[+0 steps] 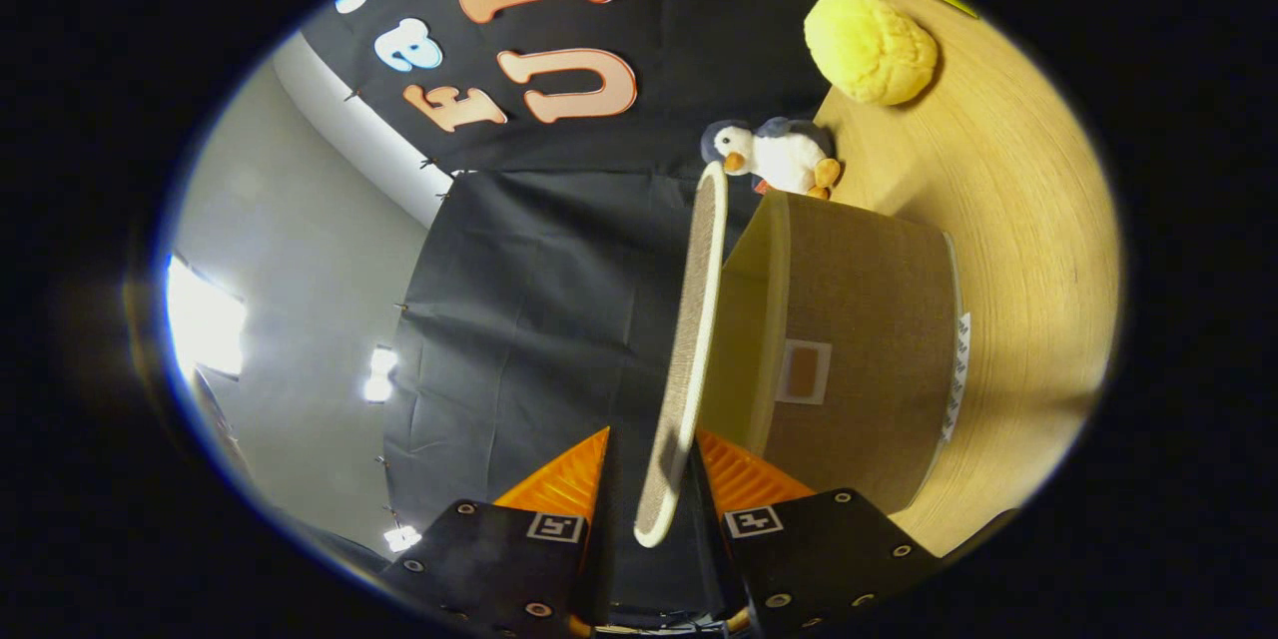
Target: Open the storage box then place both shoes into the box .Put the left shoe in first, then the right shoe, with the right side of both shoes facing outward in a uniform manner.
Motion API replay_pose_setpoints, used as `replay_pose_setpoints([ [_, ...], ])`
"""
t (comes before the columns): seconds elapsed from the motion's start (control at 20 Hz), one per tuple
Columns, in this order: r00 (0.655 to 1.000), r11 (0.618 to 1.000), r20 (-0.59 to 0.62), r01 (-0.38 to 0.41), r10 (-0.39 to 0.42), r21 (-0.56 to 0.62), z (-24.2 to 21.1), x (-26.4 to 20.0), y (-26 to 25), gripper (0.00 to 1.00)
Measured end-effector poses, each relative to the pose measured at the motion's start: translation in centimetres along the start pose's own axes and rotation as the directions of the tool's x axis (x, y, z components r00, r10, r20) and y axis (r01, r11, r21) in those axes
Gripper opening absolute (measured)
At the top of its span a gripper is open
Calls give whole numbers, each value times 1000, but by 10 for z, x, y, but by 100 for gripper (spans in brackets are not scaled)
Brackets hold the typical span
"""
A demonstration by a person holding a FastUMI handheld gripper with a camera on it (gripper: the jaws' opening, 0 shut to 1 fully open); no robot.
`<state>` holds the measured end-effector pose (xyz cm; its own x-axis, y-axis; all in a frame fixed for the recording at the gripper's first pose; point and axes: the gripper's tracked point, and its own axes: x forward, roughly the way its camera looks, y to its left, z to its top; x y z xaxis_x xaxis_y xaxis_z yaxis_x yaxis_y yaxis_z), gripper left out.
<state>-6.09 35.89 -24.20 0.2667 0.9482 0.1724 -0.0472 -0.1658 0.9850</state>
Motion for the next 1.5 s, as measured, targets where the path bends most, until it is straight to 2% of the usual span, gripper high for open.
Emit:
replay_pose_setpoints([
  [0.1, 1000, 999, -5, 15, -15, -31, 1, 3, 10, 37],
  [0.2, 996, 992, -8, 90, -91, -85, 6, 14, 6, 22],
  [0.25, 995, 991, -15, 95, -97, -93, 7, 17, 10, 11],
  [0.35, 997, 994, -14, 74, -75, -74, 8, 26, 30, 8],
  [0.45, 996, 993, -23, 79, -81, -82, 8, 39, 46, 7],
  [0.7, 991, 972, -52, 106, -119, -208, 3, 74, 86, 5],
  [1.1, 971, 927, -128, 149, -203, -345, -14, 160, 129, 4],
  [1.25, 958, 924, -168, 162, -231, -346, -28, 195, 133, 4],
  [1.5, 925, 908, -207, 235, -318, -347, -48, 261, 118, 4],
])
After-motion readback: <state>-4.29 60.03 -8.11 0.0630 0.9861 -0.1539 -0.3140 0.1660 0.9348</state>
